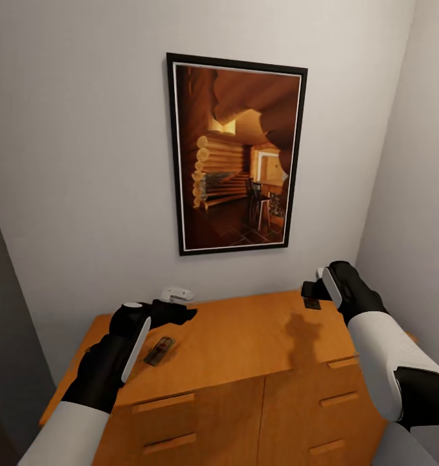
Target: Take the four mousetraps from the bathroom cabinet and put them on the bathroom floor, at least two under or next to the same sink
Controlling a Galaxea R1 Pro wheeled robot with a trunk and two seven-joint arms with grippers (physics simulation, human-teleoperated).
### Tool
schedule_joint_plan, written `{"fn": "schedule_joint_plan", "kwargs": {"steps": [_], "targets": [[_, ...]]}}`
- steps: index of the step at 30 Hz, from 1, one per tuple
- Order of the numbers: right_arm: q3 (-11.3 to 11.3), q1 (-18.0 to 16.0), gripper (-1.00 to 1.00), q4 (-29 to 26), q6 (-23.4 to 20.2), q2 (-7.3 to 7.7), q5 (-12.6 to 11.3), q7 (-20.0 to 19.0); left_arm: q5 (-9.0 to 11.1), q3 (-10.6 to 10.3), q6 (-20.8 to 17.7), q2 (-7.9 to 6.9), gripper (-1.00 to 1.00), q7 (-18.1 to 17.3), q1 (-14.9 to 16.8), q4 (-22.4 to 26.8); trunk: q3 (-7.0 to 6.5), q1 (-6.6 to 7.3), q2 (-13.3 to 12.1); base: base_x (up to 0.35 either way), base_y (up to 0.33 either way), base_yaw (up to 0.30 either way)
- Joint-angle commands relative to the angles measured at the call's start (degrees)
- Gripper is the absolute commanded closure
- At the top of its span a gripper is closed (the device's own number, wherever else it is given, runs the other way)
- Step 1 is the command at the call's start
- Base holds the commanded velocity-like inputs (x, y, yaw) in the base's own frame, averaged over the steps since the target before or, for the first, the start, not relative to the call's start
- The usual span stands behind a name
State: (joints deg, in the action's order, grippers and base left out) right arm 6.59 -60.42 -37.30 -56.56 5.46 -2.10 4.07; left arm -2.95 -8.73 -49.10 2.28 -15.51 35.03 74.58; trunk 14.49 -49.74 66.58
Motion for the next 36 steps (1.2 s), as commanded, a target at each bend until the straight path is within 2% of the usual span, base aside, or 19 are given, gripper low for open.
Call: {"fn": "schedule_joint_plan", "kwargs": {"steps": [1, 8, 15, 19, 23, 36], "targets": [[0.09, -0.05, 1.0, -0.05, -0.22, -0.04, -0.27, 0.37, -0.33, 0.03, -0.22, 0.01, -1.0, -0.31, 0.04, 0.05, 0.08, 0.02, 0.06, -0.223, 0.214, 0.0], [0.09, -0.05, 1.0, 0.01, -0.19, -0.16, -0.27, 0.47, -0.44, 0.03, -0.14, 0.01, -1.0, -0.24, 0.04, 0.0, 0.08, 0.02, 0.06, -0.173, 0.167, 0.0], [0.09, -0.05, 1.0, 0.03, -0.16, -0.06, -0.27, 0.43, -0.36, 0.17, -0.12, -0.02, -1.0, -0.05, 0.04, -0.95, 0.08, 0.02, 0.06, -0.032, 0.031, 0.0], [0.09, -0.05, 1.0, 0.03, -0.15, -0.06, -0.27, 0.42, -0.5, 1.09, -0.09, -0.66, -1.0, -0.18, 0.04, -5.56, 0.08, 0.02, 0.06, -0.005, 0.005, 0.0], [0.09, -0.05, 1.0, 0.03, -0.15, -0.08, -0.27, 0.41, -0.83, 1.68, -0.05, -1.19, -1.0, -0.24, 0.04, -7.88, 0.08, 0.02, 0.06, -0.001, 0.001, 0.0], [0.09, -0.05, 1.0, 0.03, -0.31, 0.11, -0.27, 0.13, -0.96, 2.03, -0.12, -2.7, -1.0, -0.55, 0.84, -8.92, 0.08, 0.02, 0.06, 0.0, 0.0, 0.0]]}}
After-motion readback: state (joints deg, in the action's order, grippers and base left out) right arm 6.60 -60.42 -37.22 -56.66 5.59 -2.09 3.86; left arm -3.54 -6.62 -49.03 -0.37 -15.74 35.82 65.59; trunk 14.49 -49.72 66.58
